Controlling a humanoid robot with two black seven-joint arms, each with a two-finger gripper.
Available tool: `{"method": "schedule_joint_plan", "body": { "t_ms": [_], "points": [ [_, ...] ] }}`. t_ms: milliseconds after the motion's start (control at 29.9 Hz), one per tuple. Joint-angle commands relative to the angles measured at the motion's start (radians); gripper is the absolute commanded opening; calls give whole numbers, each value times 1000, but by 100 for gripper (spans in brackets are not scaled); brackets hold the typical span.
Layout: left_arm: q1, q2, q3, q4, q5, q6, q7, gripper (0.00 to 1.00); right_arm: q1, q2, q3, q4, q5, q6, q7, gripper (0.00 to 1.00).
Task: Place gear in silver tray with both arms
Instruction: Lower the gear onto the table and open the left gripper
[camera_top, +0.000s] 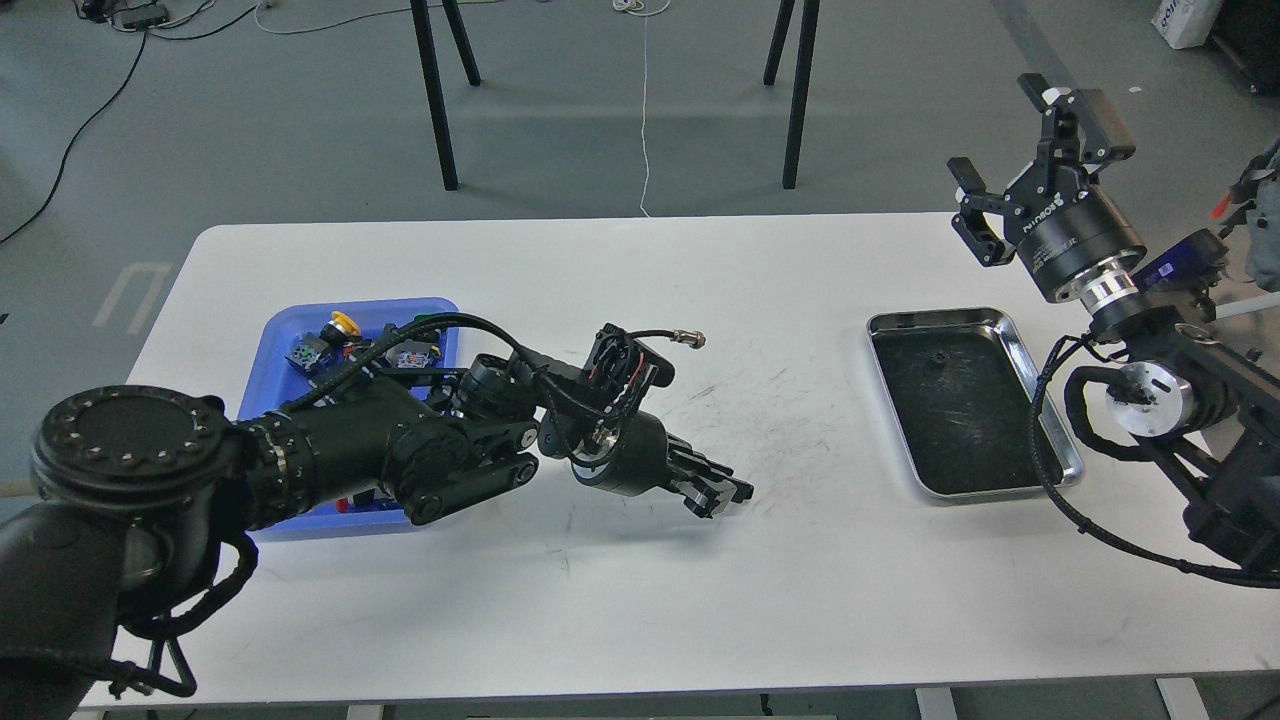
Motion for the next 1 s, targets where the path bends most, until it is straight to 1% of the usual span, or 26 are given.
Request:
{"method": "schedule_joint_plan", "body": {
  "t_ms": [0,67,134,201,268,368,435,502,568,669,769,903,970],
  "points": [
    [6,0,1,0,0,1,0,30,-1,9,2,-8,0,-1,0,98],
    [6,0,1,0,0,1,0,32,1,16,2,-12,0,-1,0,98],
    [5,0,1,-2,-3,0,0,35,1,20,2,-14,0,-1,0,98],
    [-3,0,0,-2,-12,0,0,41,1,20,2,-14,0,-1,0,98],
    [-9,0,-6,0,-15,-5,0,44,1,20,0,-14,0,-1,0,98],
    [-21,0,-17,0,-40,-11,0,56,1,20,0,-14,-3,0,0,98],
    [-35,0,-22,1,-86,-11,0,68,2,18,0,-14,-6,0,0,98],
    [-53,0,-35,14,-156,-11,0,82,4,18,-6,-14,-6,0,0,98],
    [-73,0,-51,20,-222,-11,0,89,10,17,-32,-14,-6,0,0,98],
    [-115,0,-52,21,-296,-11,0,99,19,10,-73,-12,-8,3,0,98],
    [-144,0,-66,47,-351,-8,0,100,33,4,-112,-12,-15,6,0,99],
    [-182,0,-98,159,-434,-9,0,100,67,6,-198,-12,-90,5,0,98],
    [-205,0,-111,188,-488,-12,0,100,82,6,-254,-12,-121,6,0,98]
  ]
}}
